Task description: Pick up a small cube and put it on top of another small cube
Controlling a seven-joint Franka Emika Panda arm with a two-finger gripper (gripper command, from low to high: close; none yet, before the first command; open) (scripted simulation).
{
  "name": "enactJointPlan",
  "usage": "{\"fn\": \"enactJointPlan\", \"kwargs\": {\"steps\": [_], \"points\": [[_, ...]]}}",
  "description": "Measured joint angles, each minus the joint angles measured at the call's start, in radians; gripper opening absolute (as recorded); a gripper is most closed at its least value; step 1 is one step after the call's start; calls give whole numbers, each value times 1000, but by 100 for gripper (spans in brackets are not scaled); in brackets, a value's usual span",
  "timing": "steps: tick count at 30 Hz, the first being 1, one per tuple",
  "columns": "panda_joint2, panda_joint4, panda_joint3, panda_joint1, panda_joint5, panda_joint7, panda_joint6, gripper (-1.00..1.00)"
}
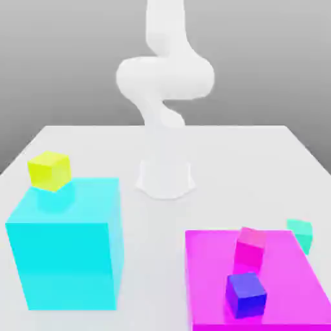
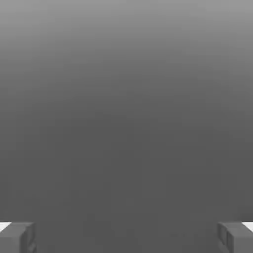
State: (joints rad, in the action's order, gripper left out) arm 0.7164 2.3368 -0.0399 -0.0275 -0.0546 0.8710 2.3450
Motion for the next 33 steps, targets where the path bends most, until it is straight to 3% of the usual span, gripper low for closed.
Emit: {"fn": "enactJointPlan", "kwargs": {"steps": [9,16,20,23,29,30,33], "points": [[-296,132,-209,-92,-141,302,159,0],[-525,236,-409,-145,-126,620,291,0],[-671,297,-493,-201,-9,879,371,0],[-786,341,-477,-283,147,1123,424,0],[-1009,314,-253,-466,437,1384,573,0],[-1039,307,-216,-497,465,1407,596,-100],[-1039,307,-216,-497,465,1407,597,-100]]}}
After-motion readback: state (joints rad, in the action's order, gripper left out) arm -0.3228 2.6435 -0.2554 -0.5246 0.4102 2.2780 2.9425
